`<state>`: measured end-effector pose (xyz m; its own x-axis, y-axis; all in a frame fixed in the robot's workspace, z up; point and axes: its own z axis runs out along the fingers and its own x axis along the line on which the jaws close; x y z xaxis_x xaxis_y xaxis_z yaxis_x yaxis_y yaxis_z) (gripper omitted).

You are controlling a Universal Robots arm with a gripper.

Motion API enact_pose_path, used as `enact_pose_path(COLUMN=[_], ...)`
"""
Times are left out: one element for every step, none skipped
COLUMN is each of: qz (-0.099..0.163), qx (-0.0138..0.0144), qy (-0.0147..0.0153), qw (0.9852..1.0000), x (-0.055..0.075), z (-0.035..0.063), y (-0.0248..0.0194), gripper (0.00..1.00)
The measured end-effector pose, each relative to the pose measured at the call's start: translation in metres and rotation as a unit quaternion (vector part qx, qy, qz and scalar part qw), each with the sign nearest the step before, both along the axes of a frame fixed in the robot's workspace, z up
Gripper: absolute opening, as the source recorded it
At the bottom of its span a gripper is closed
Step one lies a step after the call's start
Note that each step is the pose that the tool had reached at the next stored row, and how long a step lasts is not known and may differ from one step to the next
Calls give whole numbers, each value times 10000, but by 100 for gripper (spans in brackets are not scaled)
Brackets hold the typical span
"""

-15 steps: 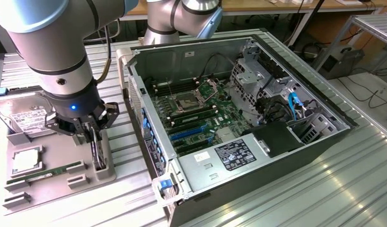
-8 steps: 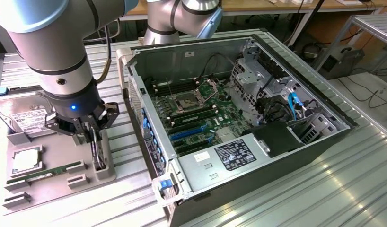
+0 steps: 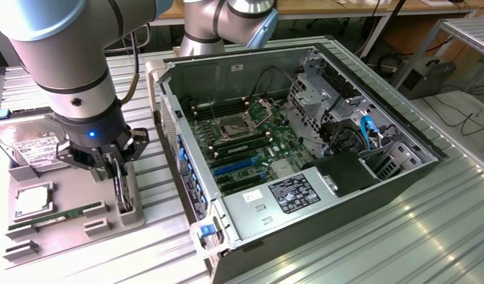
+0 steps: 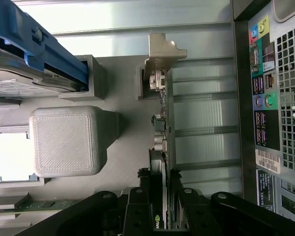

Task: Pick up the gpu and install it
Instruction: 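Pick up the gpu and move the gpu toward the slot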

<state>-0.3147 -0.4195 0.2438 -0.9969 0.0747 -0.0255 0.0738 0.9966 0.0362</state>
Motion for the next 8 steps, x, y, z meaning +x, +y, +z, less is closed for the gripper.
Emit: enact_pose_path(qz=[0, 0, 0, 0, 0, 0, 0, 0], qx=[0, 0, 0, 0, 0, 0, 0, 0], qy=[0, 0, 0, 0, 0, 0, 0, 0], qw=[10000, 10000, 10000, 10000, 10000, 10000, 10000, 10000], x=[0, 0, 0, 0, 0, 0, 0, 0], z=[0, 0, 0, 0, 0, 0, 0, 0], y=[0, 0, 0, 0, 0, 0, 0, 0], gripper=[26, 26, 26, 26, 26, 26, 26, 26])
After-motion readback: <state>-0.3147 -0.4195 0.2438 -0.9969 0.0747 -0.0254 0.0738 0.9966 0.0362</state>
